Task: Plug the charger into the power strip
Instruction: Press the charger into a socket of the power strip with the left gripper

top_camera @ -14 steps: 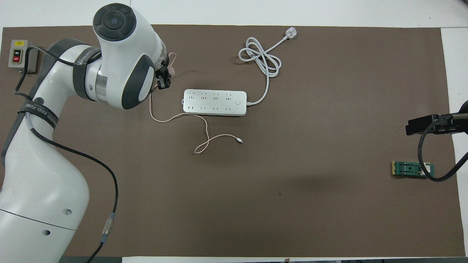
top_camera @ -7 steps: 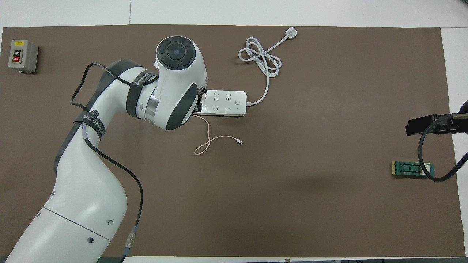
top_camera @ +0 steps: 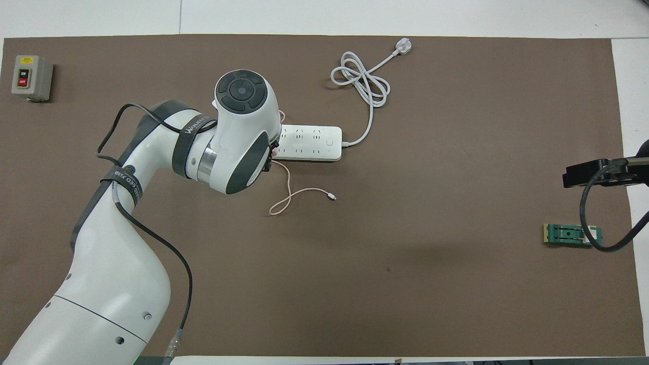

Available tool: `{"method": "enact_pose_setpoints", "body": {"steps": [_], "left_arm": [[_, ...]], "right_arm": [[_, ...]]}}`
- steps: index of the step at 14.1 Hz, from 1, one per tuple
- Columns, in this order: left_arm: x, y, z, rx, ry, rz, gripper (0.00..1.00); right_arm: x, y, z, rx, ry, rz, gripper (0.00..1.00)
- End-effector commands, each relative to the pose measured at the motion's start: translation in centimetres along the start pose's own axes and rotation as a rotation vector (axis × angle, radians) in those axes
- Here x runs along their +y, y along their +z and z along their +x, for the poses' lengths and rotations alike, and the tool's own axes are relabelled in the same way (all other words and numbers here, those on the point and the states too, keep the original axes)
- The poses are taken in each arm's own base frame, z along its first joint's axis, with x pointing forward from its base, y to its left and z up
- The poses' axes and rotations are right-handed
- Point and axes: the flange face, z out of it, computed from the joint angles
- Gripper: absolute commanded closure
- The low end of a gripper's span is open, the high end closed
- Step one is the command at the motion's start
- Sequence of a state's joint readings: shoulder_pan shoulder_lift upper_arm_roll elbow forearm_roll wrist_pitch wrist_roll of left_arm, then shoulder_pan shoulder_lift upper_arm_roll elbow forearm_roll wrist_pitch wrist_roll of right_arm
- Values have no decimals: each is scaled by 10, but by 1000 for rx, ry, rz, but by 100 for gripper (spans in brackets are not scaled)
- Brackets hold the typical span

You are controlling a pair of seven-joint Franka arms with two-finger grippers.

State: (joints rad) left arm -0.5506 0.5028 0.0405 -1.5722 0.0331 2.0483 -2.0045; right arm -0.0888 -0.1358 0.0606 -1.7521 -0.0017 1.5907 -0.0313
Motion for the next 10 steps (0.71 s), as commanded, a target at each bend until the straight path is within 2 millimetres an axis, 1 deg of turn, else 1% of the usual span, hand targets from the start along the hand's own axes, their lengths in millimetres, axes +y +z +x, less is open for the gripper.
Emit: {"method": "enact_pose_setpoints", "body": {"steps": [1, 3, 5, 10], "left_arm": [[-3, 3, 17, -5, 16, 2, 100], [-1, 1, 19, -6, 33, -2, 100], [6, -2, 29, -3, 24, -4, 100], [6, -4, 25, -3, 37, 1, 100]], "right_arm": [[4, -3, -4, 5, 1, 17, 0], [4, -3, -4, 5, 1, 17, 0], [3, -3, -4, 5, -1, 17, 0], [3, -3, -4, 6, 1, 17, 0]]}}
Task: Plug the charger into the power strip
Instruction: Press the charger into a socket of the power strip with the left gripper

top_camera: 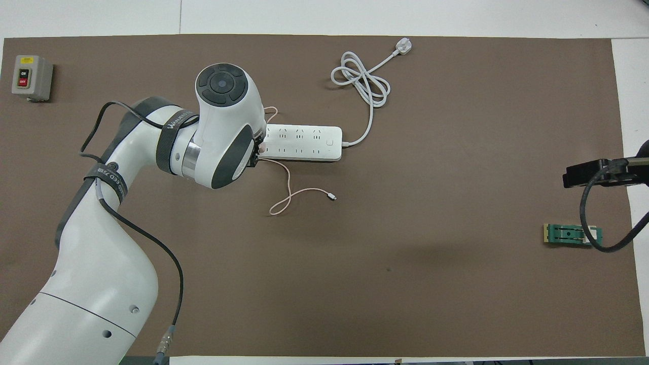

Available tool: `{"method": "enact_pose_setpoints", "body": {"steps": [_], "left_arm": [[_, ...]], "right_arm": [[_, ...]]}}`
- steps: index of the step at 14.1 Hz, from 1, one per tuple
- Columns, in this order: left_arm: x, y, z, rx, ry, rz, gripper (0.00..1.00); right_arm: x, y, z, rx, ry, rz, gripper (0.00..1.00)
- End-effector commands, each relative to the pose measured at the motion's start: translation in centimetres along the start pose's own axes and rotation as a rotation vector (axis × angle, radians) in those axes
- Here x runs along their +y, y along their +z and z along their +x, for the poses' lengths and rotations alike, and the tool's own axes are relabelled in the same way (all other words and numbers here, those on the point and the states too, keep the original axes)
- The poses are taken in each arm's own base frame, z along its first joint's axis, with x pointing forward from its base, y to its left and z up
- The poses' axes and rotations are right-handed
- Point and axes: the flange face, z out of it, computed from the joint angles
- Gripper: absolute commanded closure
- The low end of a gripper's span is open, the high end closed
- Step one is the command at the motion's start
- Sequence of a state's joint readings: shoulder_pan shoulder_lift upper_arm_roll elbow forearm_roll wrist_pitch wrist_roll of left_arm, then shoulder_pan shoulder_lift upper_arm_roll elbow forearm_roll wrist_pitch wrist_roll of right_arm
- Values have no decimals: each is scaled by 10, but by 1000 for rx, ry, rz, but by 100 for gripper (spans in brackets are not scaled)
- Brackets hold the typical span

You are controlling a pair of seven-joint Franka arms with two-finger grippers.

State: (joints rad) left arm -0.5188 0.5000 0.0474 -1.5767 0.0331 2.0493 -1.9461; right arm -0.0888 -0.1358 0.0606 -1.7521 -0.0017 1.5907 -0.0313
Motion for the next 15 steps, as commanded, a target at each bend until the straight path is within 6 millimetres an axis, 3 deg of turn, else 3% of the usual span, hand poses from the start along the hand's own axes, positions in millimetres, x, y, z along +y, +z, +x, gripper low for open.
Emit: {"method": "enact_pose_setpoints", "body": {"steps": [1, 4, 15], "left_arm": [[-3, -7, 0, -6, 21, 6, 100], [0, -18, -6, -14, 22, 12, 100], [2, -9, -12, -30, 25, -10, 100]], "right_arm": [[3, -3, -4, 5, 1, 17, 0], [3, -3, -4, 6, 1, 17, 0], [3, -3, -4, 6, 1, 17, 0]]}}
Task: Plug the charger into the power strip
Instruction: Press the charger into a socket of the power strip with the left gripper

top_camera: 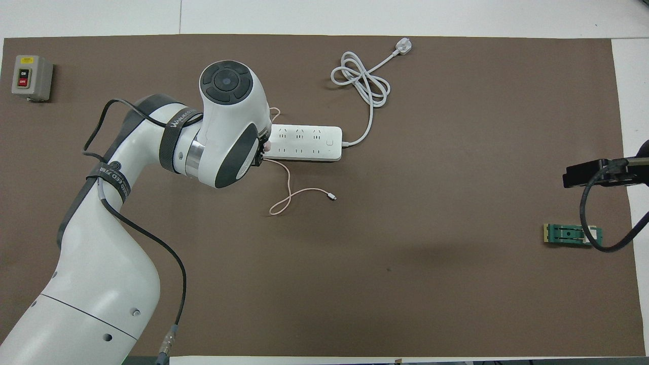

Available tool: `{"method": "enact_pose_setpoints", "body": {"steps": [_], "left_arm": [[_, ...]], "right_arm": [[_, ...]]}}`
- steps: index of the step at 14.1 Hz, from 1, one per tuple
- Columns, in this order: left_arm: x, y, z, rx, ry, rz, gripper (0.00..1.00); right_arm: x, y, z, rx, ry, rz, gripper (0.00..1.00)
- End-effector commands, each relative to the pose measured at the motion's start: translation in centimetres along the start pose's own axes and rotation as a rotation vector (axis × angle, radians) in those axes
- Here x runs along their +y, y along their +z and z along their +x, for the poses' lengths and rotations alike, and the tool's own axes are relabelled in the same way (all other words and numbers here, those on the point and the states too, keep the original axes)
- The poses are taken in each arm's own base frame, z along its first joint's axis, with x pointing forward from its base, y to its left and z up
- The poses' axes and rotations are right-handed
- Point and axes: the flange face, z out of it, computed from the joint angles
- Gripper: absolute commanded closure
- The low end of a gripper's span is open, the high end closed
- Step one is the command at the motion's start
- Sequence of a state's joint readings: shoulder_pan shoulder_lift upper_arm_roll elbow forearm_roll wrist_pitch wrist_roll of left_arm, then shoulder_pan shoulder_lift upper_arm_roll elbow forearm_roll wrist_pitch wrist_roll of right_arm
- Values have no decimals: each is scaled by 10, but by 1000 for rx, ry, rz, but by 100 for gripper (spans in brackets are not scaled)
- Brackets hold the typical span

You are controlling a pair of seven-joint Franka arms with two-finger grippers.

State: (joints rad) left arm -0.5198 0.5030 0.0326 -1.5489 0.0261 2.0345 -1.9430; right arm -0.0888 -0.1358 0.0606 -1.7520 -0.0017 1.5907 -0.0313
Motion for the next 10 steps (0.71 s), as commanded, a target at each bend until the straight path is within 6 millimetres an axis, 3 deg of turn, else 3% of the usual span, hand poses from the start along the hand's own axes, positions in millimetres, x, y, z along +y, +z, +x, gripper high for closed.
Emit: {"method": "enact_pose_setpoints", "body": {"steps": [1, 10], "left_arm": [[1, 1, -2, -14, 13, -5, 100], [-3, 11, -2, -25, 52, -8, 100]], "right_arm": [[3, -3, -4, 6, 1, 18, 0], [3, -3, -4, 6, 1, 18, 0]]}}
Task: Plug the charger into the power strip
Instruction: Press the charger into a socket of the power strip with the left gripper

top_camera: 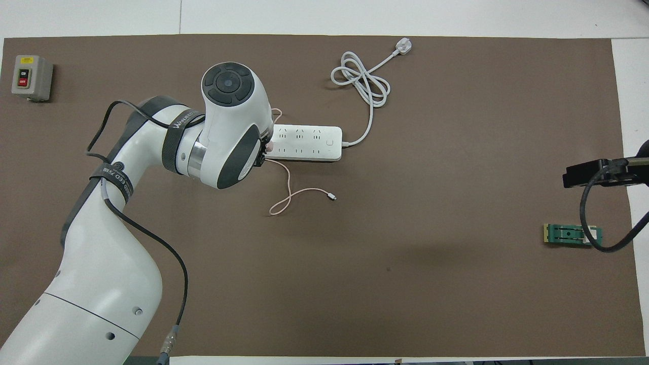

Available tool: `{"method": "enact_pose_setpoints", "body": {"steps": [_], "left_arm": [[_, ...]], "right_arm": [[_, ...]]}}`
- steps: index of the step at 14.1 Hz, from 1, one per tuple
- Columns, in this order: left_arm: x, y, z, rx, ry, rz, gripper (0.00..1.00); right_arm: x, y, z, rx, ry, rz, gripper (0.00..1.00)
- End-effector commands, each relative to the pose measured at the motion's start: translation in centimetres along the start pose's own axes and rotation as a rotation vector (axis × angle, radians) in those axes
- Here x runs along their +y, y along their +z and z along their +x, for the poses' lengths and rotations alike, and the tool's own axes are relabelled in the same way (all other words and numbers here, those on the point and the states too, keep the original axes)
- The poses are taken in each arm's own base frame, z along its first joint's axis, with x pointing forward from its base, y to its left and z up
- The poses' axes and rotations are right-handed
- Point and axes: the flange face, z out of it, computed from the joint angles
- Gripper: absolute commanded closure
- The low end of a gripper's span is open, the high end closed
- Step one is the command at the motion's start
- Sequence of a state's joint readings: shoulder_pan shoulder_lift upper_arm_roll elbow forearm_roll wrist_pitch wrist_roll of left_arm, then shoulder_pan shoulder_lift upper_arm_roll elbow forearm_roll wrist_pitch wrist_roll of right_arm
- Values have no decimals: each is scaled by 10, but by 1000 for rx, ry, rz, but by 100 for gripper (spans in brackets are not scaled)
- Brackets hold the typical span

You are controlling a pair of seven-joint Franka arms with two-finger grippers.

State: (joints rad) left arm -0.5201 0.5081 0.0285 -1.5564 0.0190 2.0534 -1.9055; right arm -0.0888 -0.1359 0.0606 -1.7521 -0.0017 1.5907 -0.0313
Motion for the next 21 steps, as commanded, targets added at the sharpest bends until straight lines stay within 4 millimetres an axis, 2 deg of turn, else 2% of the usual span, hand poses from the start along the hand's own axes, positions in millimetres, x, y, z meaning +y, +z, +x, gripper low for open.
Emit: {"method": "enact_pose_setpoints", "body": {"steps": [1, 21], "left_arm": [[-4, 6, 2, -16, 18, -8, 100], [-9, 21, 15, -8, -9, 16, 100]], "right_arm": [[3, -3, -4, 6, 1, 17, 0], [4, -3, -4, 6, 2, 17, 0]]}}
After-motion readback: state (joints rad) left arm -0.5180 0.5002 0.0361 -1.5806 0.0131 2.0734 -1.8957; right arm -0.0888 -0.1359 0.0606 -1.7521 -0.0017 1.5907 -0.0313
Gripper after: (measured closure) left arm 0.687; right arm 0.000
